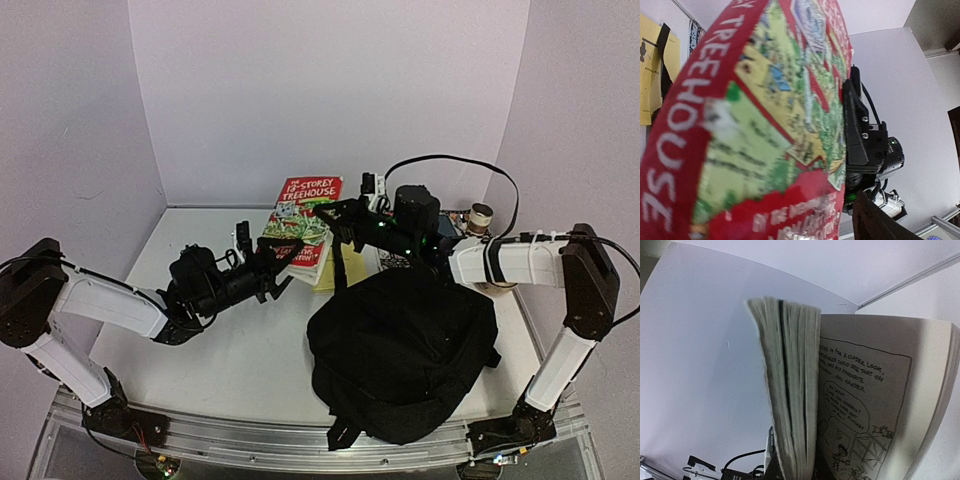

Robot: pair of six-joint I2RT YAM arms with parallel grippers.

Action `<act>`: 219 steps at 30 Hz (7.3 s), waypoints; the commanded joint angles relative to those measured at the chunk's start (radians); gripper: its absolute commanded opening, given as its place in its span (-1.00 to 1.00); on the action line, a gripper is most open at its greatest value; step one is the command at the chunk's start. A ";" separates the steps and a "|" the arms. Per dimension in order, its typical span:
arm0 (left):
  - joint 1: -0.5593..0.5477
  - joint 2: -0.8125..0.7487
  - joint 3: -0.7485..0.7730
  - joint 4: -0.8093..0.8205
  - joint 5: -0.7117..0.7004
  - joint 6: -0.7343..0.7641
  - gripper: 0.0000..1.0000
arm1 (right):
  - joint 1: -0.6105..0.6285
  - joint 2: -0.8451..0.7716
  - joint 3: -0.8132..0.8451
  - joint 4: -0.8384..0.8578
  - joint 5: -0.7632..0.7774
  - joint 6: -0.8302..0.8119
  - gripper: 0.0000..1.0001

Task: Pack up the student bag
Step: Pass from the right arm to the left, then pick up the largest pocket of the bag from the student bag, then place the book in the largest pocket of the bag.

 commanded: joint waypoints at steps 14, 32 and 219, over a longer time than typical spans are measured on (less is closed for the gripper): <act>-0.035 -0.048 -0.034 0.242 -0.096 -0.065 -0.28 | 0.012 -0.067 -0.107 0.151 0.087 -0.022 -1.00; 0.046 -0.119 -0.177 0.103 -0.159 -0.047 -1.00 | 0.014 -0.245 -0.088 -0.486 0.126 -0.417 0.00; -0.167 -0.084 0.232 -1.029 -0.256 0.262 -0.21 | 0.145 -0.151 0.198 -1.252 0.173 -0.803 -0.99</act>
